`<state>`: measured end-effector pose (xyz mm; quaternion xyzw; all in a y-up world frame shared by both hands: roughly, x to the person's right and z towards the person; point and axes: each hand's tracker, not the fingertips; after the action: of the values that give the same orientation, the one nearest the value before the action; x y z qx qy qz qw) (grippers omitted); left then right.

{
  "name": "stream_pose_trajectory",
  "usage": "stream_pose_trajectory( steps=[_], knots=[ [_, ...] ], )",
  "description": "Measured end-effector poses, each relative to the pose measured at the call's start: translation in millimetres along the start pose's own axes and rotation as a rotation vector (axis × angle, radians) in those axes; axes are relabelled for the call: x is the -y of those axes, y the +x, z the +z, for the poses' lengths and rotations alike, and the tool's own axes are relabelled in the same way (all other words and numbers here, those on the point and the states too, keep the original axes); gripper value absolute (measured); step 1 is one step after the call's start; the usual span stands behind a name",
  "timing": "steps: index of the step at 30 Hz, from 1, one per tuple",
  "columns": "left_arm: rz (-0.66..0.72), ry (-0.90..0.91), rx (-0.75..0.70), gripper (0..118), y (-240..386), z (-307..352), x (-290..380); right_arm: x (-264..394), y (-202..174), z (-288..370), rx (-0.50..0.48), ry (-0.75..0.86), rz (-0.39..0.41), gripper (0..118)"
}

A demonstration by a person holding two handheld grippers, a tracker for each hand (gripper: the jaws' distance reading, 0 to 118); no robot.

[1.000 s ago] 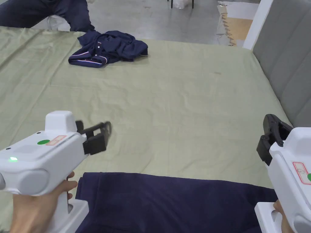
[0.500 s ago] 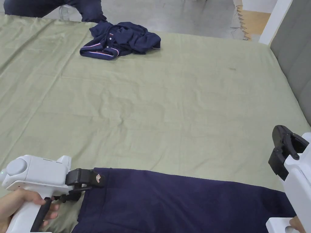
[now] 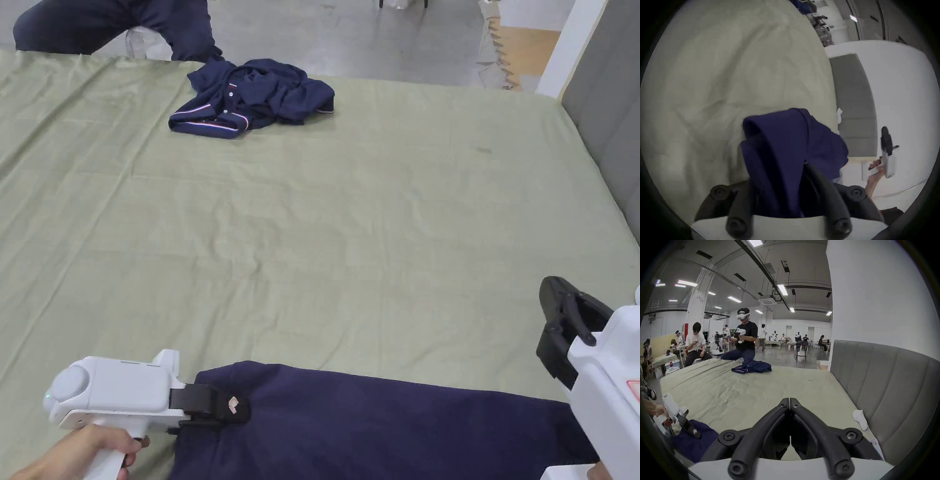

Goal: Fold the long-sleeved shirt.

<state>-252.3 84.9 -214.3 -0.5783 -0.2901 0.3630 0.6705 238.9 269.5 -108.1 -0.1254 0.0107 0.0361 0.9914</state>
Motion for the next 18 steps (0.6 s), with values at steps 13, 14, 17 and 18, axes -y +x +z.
stream_pose_trajectory(
  steps=[13, 14, 17, 18],
  knots=[
    [-0.13, 0.363, -0.253, 21, 29, 222, -55, -21, -33, -36, -0.05, 0.02, 0.09, 0],
    [-0.129, 0.387, -0.291, 21, 31, 235, -56, -22, -36, -39, -0.058, 0.024, 0.089, 0],
    [-0.131, 0.417, -0.361, 21, 46, 263, -49, -25, -48, -45, -0.076, 0.033, 0.093, 0],
    [-0.135, 0.411, -0.362, 21, 49, 262, -46, -26, -51, -46, -0.084, 0.033, 0.093, 0]
  ],
)
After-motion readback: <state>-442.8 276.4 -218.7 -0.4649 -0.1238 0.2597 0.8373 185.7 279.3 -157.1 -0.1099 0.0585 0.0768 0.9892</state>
